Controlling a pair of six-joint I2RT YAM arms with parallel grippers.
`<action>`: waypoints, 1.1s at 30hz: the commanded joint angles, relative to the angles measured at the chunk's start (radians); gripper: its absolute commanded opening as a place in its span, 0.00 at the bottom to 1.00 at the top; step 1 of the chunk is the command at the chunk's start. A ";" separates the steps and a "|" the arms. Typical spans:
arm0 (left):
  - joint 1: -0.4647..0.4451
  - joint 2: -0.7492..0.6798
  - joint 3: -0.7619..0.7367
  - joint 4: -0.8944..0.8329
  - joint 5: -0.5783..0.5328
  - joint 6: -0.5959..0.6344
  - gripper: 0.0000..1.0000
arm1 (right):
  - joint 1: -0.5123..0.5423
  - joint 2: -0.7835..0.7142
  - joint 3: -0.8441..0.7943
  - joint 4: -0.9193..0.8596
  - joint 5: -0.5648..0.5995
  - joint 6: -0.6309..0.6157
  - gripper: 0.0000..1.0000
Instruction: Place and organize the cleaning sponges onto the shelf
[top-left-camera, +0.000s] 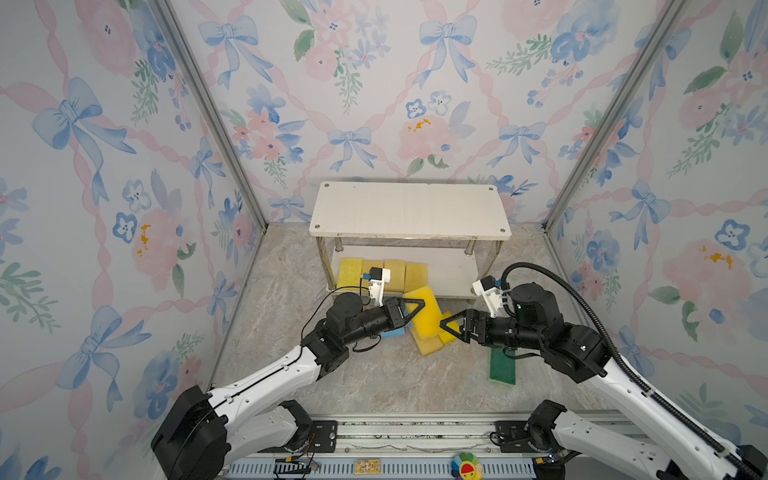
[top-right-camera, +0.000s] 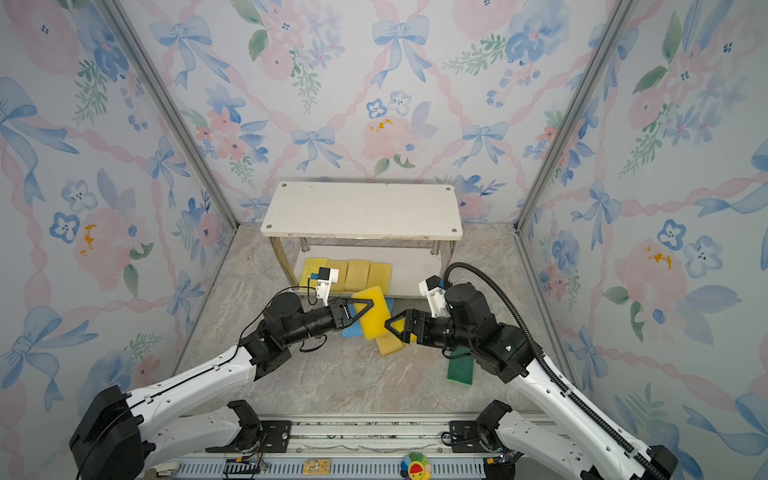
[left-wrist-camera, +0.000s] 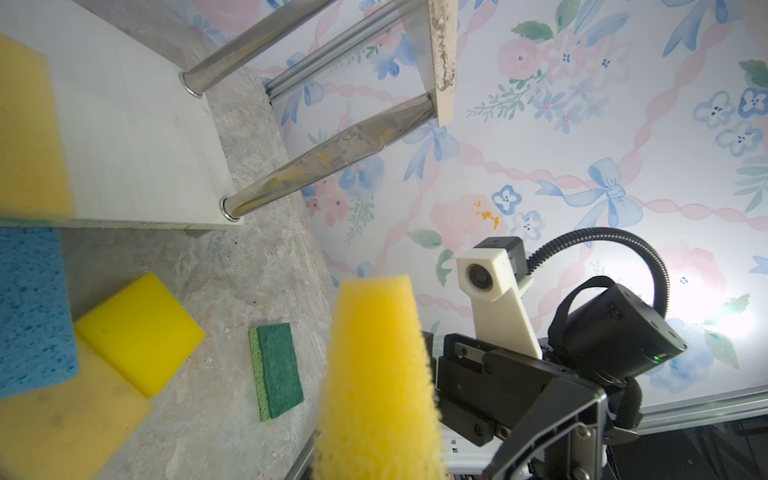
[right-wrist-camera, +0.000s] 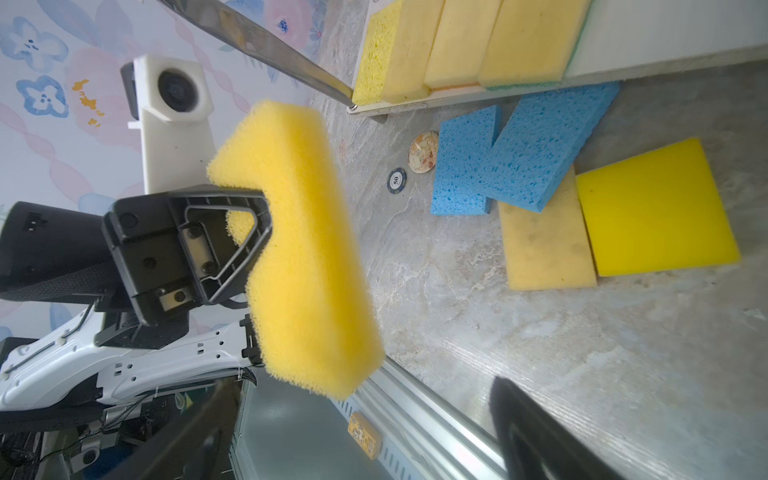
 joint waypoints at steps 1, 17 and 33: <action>0.016 -0.025 -0.024 0.015 0.036 -0.009 0.06 | 0.047 -0.004 -0.021 0.080 0.002 0.048 0.90; 0.017 -0.027 -0.025 0.016 0.052 -0.020 0.06 | 0.111 0.038 -0.011 0.115 0.050 0.060 0.52; 0.014 -0.020 -0.014 0.016 0.070 -0.024 0.06 | 0.110 0.067 0.002 0.118 0.059 0.061 0.26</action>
